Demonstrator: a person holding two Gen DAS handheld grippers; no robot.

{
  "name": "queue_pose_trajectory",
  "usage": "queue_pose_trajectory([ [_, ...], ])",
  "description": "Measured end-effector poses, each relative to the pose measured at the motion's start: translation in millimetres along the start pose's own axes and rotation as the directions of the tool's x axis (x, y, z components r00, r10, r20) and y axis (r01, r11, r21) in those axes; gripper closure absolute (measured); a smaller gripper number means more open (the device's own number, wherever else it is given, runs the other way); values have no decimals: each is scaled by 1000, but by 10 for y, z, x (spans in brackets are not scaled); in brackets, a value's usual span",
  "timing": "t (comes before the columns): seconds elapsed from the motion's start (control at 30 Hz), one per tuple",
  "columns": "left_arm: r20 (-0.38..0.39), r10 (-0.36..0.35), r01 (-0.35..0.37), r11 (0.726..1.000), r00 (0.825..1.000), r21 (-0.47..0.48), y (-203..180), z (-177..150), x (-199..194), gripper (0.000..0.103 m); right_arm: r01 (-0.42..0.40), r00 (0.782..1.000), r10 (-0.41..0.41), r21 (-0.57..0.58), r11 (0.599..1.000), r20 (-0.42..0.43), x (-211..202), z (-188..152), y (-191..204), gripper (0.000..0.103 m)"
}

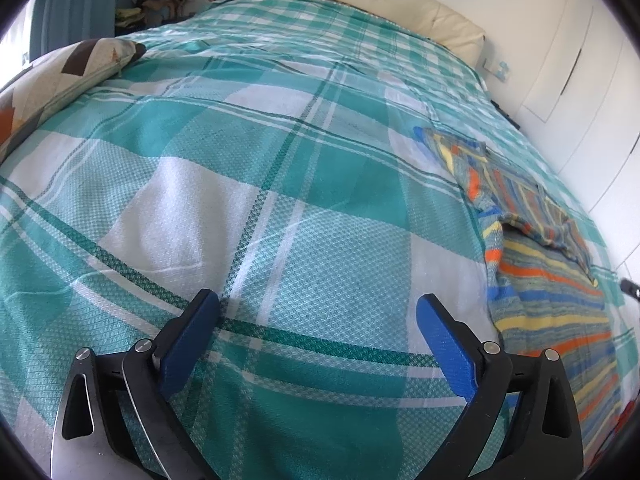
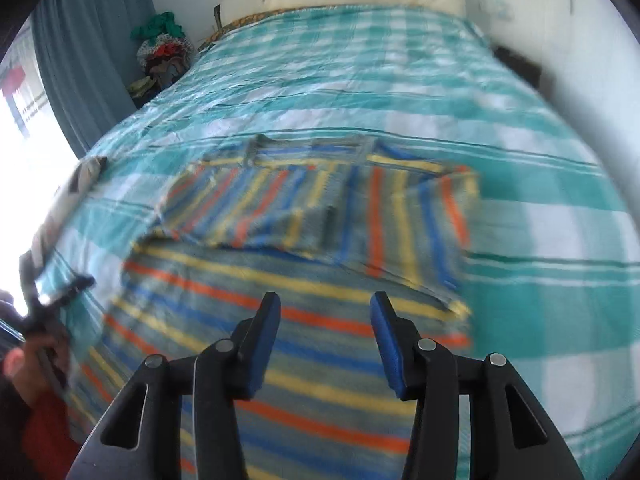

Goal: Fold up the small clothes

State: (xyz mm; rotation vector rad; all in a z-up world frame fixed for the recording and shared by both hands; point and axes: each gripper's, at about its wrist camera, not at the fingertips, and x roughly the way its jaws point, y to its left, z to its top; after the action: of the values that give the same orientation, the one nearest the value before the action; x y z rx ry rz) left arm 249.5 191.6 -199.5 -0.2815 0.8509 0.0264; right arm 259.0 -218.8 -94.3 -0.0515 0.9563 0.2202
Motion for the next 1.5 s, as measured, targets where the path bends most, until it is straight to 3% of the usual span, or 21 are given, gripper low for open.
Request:
queue_pose_trajectory([
  [0.13, -13, 27, -27, 999, 1000, 17, -42, -22, -6, 4, 155, 988, -156, 33, 987, 19, -317, -586, -434, 49],
  [0.37, -71, 98, -92, 992, 993, 83, -143, -117, -8, 2, 220, 972, -234, 259, 940, 21, -733, -1371, -1025, 48],
  [0.5, -104, 146, -134, 984, 984, 115, -201, -169, -5, 1, 203, 965, -245, 337, 920, 88, -922, -1394, -1168, 41],
  [0.77, -93, 172, -161, 980, 981, 113, -214, -284, -96, 1, 212, 961, -254, 302, 929, 106, -927, -1422, -1076, 41],
  [1.5, -68, 160, -151, 982, 985, 113, -208, -319, -123, 1, 232, 961, -269, 355, 906, 58, -796, -1490, -1178, 41],
])
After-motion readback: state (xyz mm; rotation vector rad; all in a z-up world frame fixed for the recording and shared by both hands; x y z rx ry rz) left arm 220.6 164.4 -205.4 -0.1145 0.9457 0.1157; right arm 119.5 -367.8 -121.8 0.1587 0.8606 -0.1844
